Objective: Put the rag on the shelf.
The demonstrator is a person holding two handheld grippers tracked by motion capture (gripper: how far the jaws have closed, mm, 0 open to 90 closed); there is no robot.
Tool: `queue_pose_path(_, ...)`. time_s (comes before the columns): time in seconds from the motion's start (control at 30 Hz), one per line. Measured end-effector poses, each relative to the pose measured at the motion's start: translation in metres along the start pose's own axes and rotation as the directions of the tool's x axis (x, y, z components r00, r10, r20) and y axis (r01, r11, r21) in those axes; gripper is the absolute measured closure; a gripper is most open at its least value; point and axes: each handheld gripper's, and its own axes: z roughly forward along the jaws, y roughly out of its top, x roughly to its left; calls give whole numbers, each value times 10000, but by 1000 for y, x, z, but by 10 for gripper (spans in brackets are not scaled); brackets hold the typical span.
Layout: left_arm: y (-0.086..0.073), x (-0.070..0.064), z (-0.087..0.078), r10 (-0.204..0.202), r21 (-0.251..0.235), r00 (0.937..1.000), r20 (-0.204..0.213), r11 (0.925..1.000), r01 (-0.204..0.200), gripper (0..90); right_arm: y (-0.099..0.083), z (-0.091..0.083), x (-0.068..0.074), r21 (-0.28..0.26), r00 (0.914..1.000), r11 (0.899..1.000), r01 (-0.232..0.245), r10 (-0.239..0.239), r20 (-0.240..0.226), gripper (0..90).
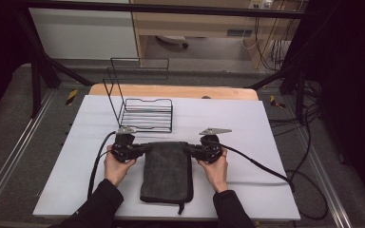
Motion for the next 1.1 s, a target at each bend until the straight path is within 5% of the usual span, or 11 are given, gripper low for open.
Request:
queue_pose_path(0.6,3,-23,-30,866,-1177,9959,-244,9891,-889,807,6,-29,21,-1108,9958,9897,906,-913,-18,785)
queue_pose_path(1.1,7,-32,-55,942,-2025,9955,-37,9749,-930,807,16,-48,44,-1868,9856,9678,1686,-1680,196,785)
